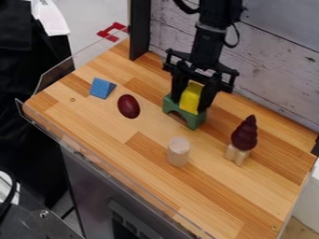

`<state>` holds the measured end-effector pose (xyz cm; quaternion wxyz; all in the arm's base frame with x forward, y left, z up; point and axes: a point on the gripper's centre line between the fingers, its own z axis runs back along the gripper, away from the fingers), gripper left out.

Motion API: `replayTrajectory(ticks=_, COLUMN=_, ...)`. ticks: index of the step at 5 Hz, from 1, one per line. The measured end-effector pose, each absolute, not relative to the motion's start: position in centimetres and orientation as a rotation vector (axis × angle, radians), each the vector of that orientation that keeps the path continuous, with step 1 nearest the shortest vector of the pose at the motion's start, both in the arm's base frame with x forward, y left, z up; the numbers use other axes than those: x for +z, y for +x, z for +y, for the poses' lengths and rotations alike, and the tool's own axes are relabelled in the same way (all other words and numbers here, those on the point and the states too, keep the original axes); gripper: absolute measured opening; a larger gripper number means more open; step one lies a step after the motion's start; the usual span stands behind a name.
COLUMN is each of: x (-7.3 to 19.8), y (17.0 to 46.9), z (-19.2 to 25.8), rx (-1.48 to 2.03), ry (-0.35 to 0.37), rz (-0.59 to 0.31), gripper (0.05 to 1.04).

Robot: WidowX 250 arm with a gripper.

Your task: Put the yellow cube on top of the green arch

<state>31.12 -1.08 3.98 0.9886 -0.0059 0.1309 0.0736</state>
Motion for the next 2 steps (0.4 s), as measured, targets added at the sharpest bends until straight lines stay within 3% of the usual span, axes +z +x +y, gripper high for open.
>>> replayTrajectory(ticks=2, x=3.92, y=30.92, z=-0.75, rx=0.167, ry=-0.022, rz=0.268, gripper=0.572)
